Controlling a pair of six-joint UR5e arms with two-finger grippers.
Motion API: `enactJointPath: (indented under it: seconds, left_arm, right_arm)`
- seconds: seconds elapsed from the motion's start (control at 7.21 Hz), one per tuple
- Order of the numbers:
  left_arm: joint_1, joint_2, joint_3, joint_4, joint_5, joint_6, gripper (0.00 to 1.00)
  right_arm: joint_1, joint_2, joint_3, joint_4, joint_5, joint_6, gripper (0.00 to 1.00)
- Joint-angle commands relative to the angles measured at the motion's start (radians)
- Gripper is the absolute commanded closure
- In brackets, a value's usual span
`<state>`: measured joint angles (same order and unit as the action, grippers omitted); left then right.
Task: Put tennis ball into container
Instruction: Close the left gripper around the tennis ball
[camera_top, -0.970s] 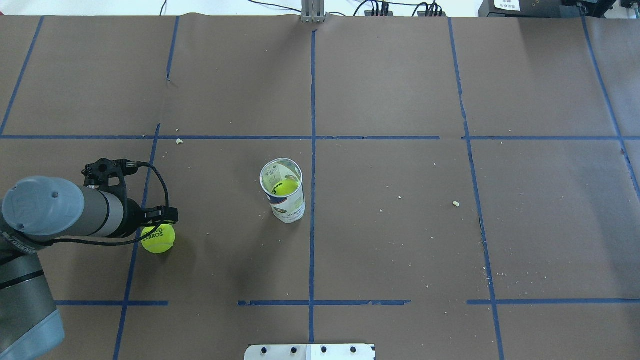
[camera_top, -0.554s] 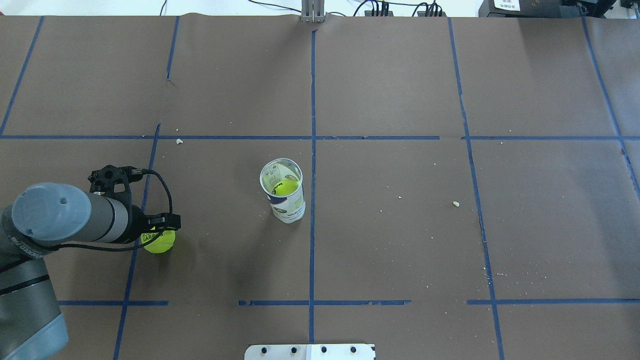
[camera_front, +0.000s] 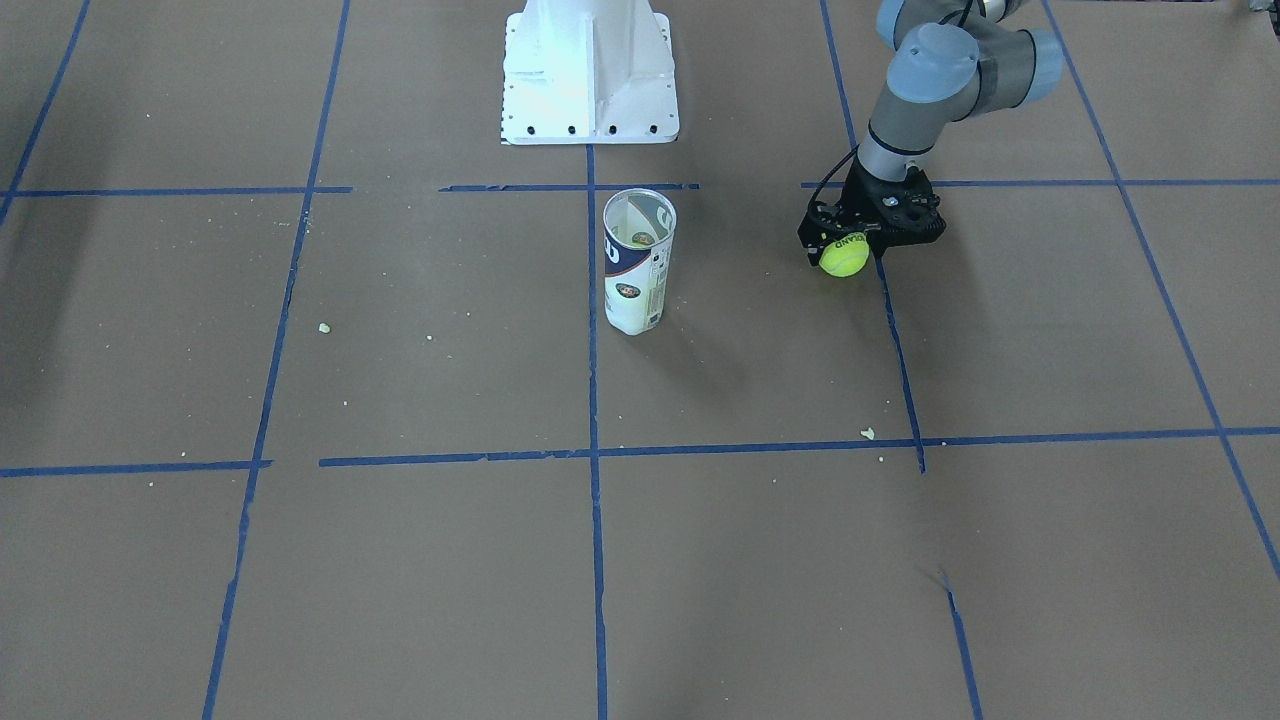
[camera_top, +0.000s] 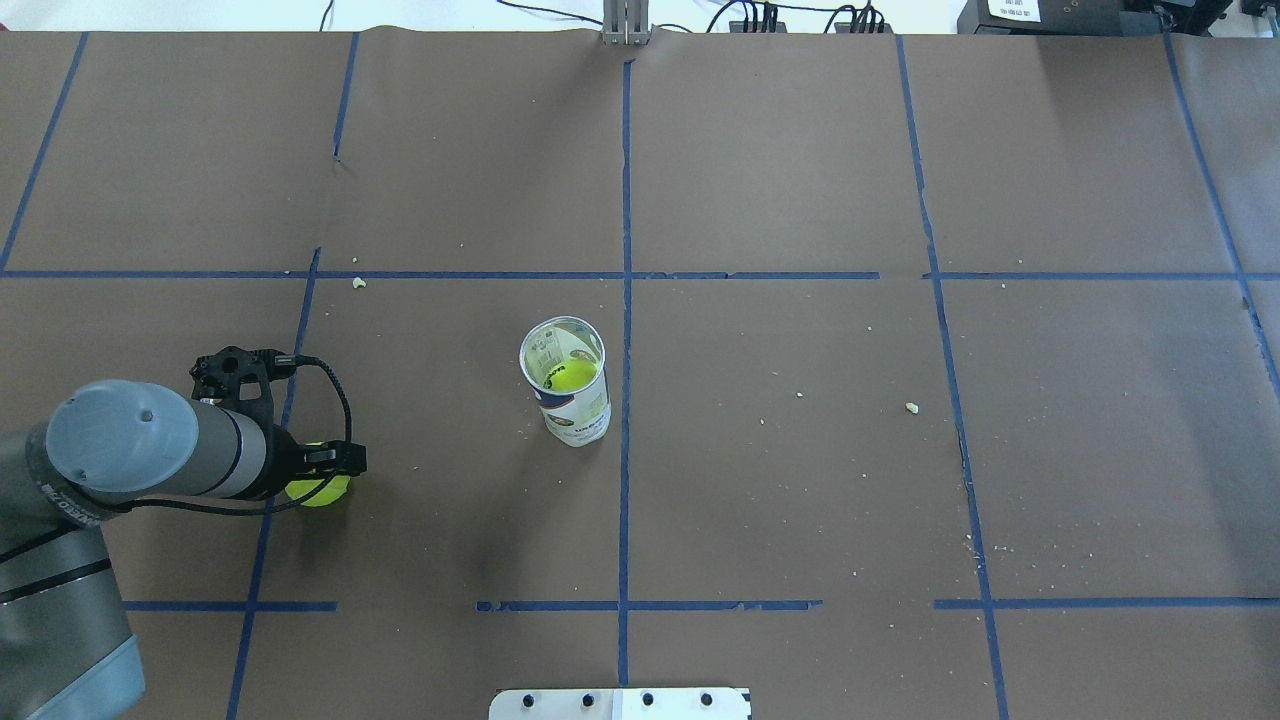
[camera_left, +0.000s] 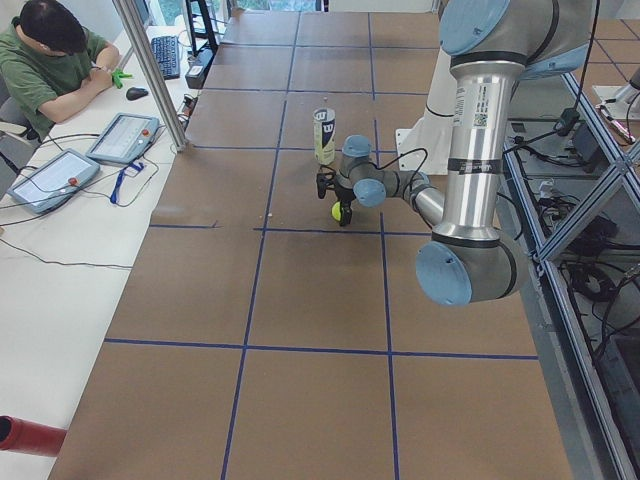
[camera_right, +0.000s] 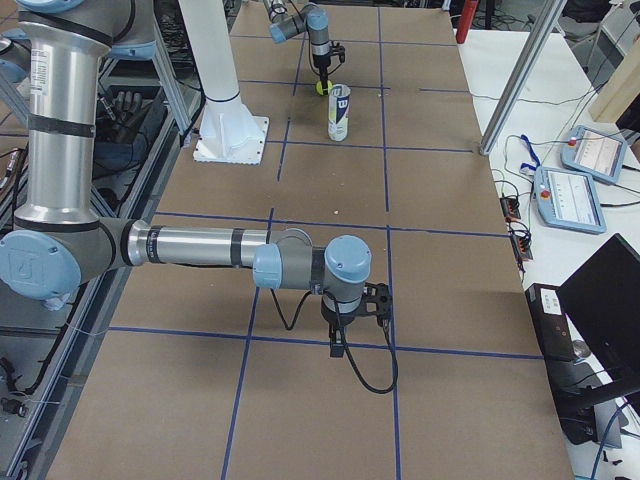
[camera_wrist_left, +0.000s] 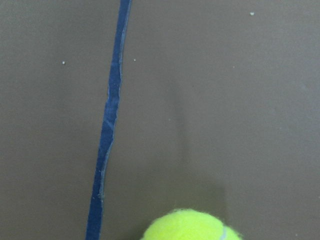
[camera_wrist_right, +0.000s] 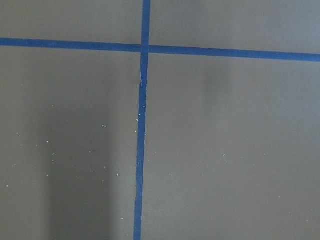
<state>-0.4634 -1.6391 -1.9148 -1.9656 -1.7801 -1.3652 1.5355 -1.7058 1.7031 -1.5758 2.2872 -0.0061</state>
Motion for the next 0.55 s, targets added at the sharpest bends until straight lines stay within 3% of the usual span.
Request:
enactJointPath:
  seconds: [0.0, 0.14, 0.28, 0.42]
  left_arm:
    - [0.002, -0.004, 0.000, -0.001, -0.001, 0.000, 0.00]
    - [0.002, -0.005, 0.002, -0.001, -0.001, 0.000, 0.03]
    - [0.003, -0.005, 0.000, -0.001, -0.001, -0.002, 0.18]
    - [0.005, -0.005, -0.001, 0.002, -0.002, -0.005, 0.69]
  right_arm:
    - [0.000, -0.001, 0.000, 0.000, 0.000, 0.000, 0.00]
    - [0.000, 0.000, 0.000, 0.000, 0.000, 0.000, 0.00]
    - [0.000, -0.001, 0.000, -0.001, 0.000, 0.000, 0.00]
    - [0.000, -0.001, 0.000, 0.000, 0.000, 0.000, 0.00]
